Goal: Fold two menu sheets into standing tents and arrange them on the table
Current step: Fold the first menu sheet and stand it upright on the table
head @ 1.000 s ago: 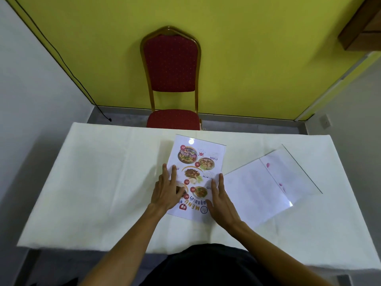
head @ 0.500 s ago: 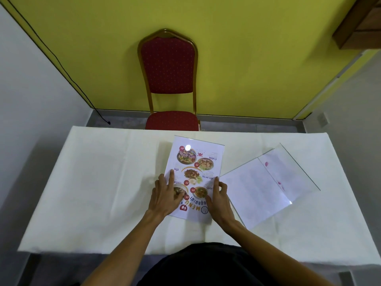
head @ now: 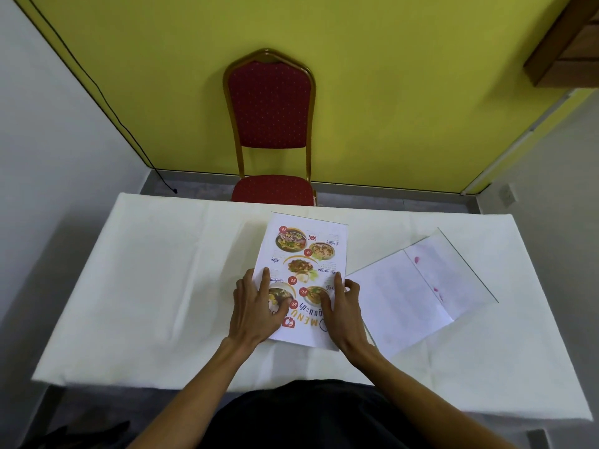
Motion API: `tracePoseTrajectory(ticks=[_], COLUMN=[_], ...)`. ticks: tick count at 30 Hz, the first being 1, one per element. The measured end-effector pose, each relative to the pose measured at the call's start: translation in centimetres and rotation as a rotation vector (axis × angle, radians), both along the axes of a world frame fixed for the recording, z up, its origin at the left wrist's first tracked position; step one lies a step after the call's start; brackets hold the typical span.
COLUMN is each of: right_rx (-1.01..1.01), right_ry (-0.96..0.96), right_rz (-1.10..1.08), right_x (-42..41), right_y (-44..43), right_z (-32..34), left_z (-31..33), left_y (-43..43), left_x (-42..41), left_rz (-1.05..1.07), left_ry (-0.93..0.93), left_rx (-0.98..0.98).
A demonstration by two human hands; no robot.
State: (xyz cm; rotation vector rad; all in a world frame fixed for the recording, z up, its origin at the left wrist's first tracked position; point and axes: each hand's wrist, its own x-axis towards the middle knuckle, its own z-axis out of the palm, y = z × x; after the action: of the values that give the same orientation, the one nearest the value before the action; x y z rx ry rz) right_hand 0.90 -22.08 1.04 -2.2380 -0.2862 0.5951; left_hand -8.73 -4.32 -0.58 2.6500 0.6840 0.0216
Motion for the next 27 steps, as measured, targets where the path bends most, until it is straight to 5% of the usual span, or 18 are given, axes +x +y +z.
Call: tracePoseTrajectory(ticks=[15,27], right_rx=[-0.053,-0.099], right_ry=[-0.077,0.039], right_rz=[-0.100,-0.298], right_x=[-5.1,-8.1], right_y=[5.5,10.3], right_z=[4.5,6.7], left_z=[4.8,9.3], left_y=[6.4,13.6], left_x=[-2.1,0.4], left_rz=[-0.093,-0.320], left_ry=[0.040,0.265], left_rx=[0.057,0.040])
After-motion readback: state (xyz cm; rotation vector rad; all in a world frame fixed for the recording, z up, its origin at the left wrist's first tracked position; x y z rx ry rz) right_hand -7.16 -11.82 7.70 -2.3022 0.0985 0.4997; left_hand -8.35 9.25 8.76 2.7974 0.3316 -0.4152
